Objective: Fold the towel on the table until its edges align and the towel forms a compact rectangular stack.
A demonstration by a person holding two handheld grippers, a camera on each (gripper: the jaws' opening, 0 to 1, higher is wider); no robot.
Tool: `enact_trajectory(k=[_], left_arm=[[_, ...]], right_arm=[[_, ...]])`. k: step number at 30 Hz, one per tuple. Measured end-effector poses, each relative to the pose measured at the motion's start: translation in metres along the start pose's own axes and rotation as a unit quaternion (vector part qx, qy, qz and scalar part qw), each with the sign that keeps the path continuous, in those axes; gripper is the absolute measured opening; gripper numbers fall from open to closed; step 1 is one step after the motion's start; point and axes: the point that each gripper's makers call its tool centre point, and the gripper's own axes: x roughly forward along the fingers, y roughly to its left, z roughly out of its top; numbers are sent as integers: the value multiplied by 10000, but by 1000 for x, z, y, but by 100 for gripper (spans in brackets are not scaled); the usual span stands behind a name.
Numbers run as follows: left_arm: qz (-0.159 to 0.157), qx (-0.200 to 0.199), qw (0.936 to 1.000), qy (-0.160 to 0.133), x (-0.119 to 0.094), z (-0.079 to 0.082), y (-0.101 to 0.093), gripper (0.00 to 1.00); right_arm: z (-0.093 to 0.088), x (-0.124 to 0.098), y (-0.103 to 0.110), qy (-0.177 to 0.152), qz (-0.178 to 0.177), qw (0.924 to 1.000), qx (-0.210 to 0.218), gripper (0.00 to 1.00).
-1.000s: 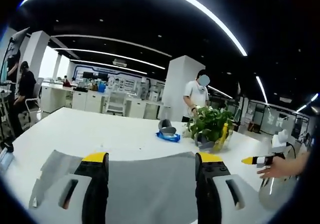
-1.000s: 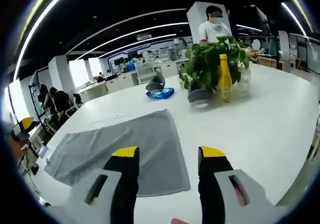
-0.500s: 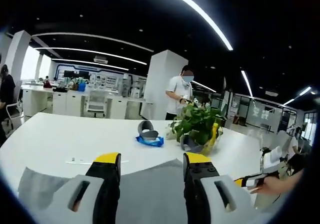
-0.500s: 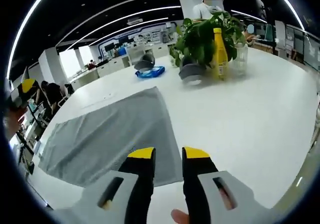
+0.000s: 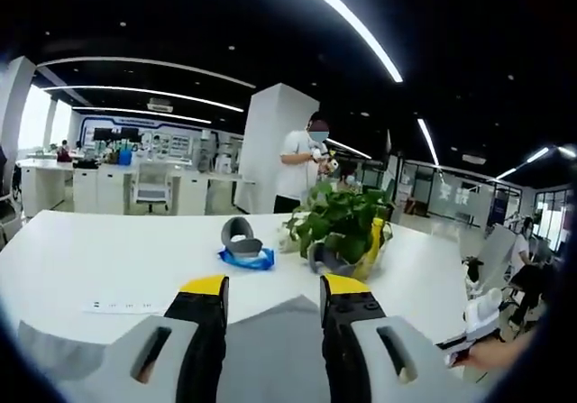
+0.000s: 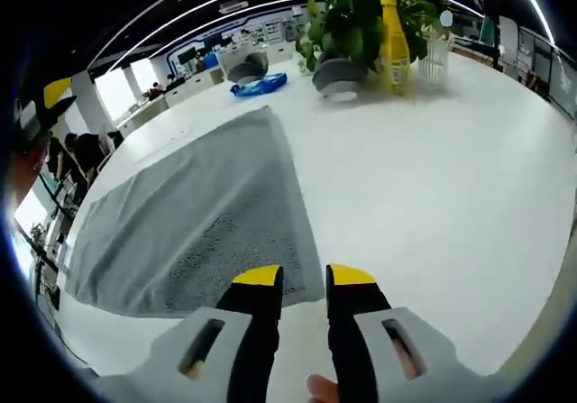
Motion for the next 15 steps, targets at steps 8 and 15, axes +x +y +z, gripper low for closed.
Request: enact_trajectory(k=[8, 15], left_arm=[[-249, 72, 9996, 104, 40, -5, -14, 40], [-519, 144, 9981, 311, 78, -19, -36, 39]], right_arm=[[-9, 6, -2, 95, -97, 9997, -223, 14], [-11, 11, -9, 205, -332, 9967, -718, 9]])
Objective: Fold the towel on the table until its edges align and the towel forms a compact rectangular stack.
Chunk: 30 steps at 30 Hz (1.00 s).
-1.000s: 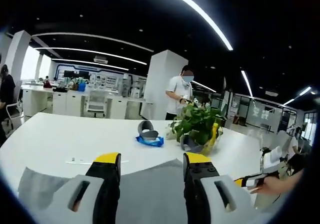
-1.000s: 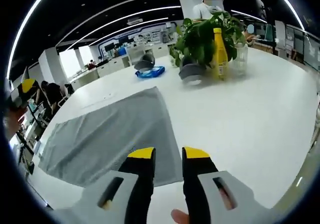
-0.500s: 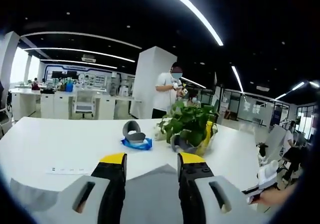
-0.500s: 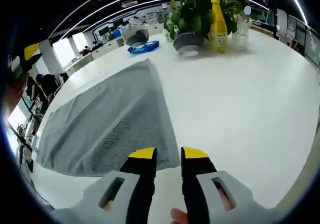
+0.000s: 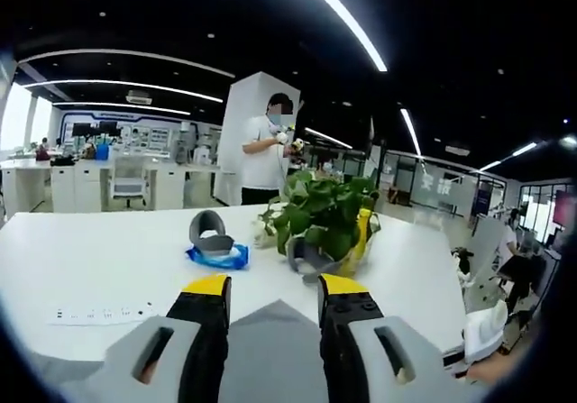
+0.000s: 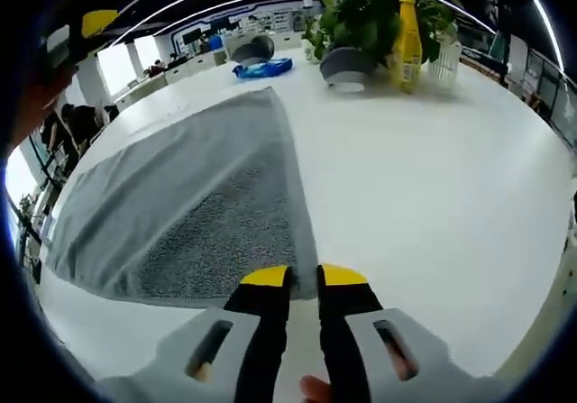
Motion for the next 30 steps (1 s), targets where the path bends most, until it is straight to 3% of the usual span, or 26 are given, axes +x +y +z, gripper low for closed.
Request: enact_trajectory(k=[3, 10, 24, 30], left_arm=[[-80, 73, 9999, 55, 19, -3, -7, 39], [-211, 246, 9993, 201, 49, -14, -26, 38], [-332, 429, 9965, 628, 127, -67, -35, 37], [-352, 361, 9953, 821, 145, -91, -36, 37]], right_arm=[[-1, 1, 1, 4, -67, 9998, -189, 9], [0, 3, 3, -60, -36, 9998, -190, 3], [1, 3, 3, -83, 35, 10000, -35, 1], [2, 4, 3, -111, 86, 9998, 121, 1]])
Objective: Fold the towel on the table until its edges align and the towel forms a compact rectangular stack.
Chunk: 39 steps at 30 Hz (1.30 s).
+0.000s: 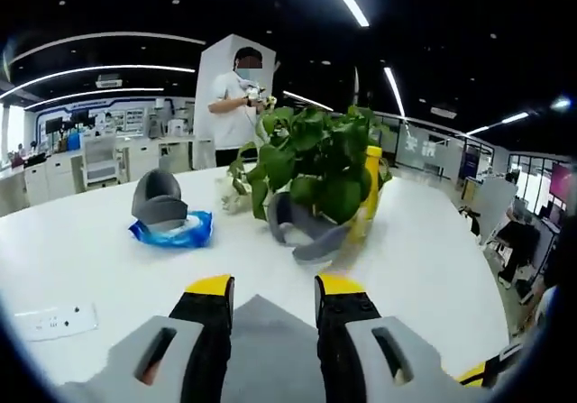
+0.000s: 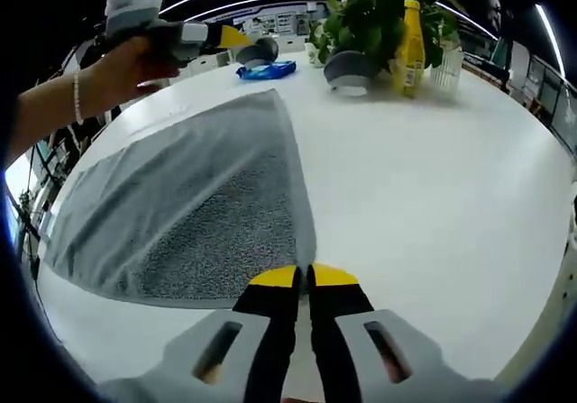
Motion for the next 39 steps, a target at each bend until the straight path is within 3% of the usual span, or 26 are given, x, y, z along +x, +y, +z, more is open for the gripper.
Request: enact_trajectory(k=[12, 14, 18, 25, 30, 33, 39], left_arm=[[181, 2, 9982, 574, 48, -52, 20, 35], [323, 96, 9966, 754, 51, -61, 26, 37], [281, 59, 9941, 1048, 57, -78, 28, 33], [208, 150, 9944, 1022, 72, -74, 26, 33], [243, 444, 9903, 1296, 89, -81, 24, 31], [196, 422, 9899, 1340, 86, -88, 23, 27], [225, 517, 9918, 1148, 83, -86, 20, 25]], right_arm=[[0, 1, 1, 21, -15, 10000, -45, 1], [0, 1, 0, 13, -18, 10000, 10, 1], [0, 1, 0, 7, -7, 9999, 112, 1], [0, 2, 1, 11, -19, 10000, 90, 1], [0, 2, 1, 20, -13, 9999, 99, 1], [0, 2, 0, 18, -23, 10000, 61, 1], [0, 3, 1, 28, -26, 10000, 74, 1]])
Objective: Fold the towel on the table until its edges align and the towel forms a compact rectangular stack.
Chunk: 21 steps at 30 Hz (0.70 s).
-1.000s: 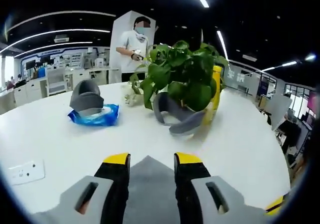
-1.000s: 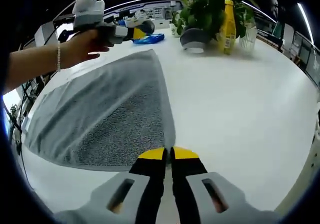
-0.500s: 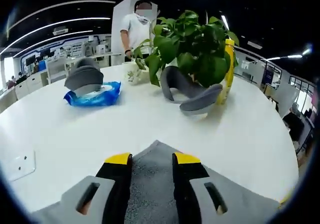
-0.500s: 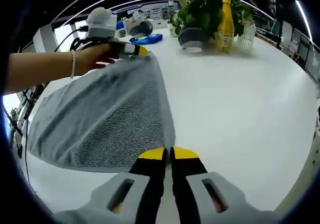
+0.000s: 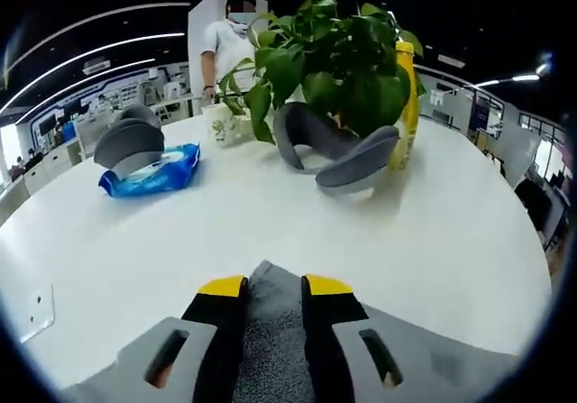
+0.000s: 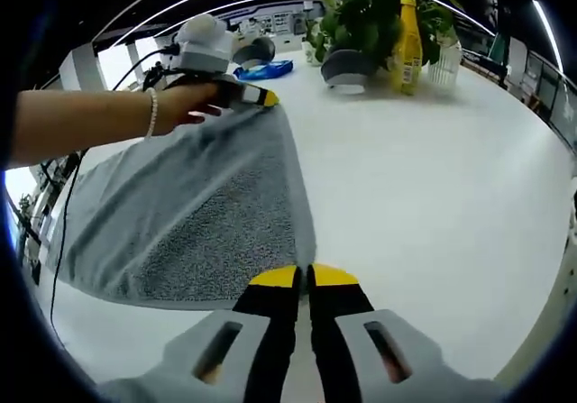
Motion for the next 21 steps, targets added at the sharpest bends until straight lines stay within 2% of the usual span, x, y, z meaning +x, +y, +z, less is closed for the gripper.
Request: enact_trajectory(k=[3, 7, 10, 12, 15, 17, 18, 20, 21], left_arm=[[-40, 7, 10000, -49, 1, 2, 0, 24], [-33, 112, 9999, 4, -1, 2, 1, 11], [-107, 143, 9998, -4, 1, 1, 1, 9], [-149, 387, 9991, -10, 1, 2, -1, 6], [-194, 500, 9986, -8, 0, 2, -3, 3], [-169, 279, 9994, 90, -2, 1, -2, 2], [-129, 13, 9998, 176, -5, 0, -1, 2], [-228, -364, 9990, 115, -10, 4, -2, 2], [-213, -290, 9993, 53, -13, 7, 0, 2]], right_arm=[[0, 0, 0, -3, -1, 10000, 13, 1], [0, 0, 0, -6, -6, 10000, 11, 1], [0, 0, 0, -14, -9, 10000, -30, 1], [0, 0, 2, -21, 10, 10000, -68, 1], [0, 0, 2, -15, 29, 10000, -32, 0], [1, 1, 4, 21, 149, 9999, 63, 0], [0, 0, 4, 101, 196, 9996, 147, 0], [1, -2, 2, 108, 205, 9997, 120, 0], [2, -4, 2, 72, 226, 9996, 155, 0]])
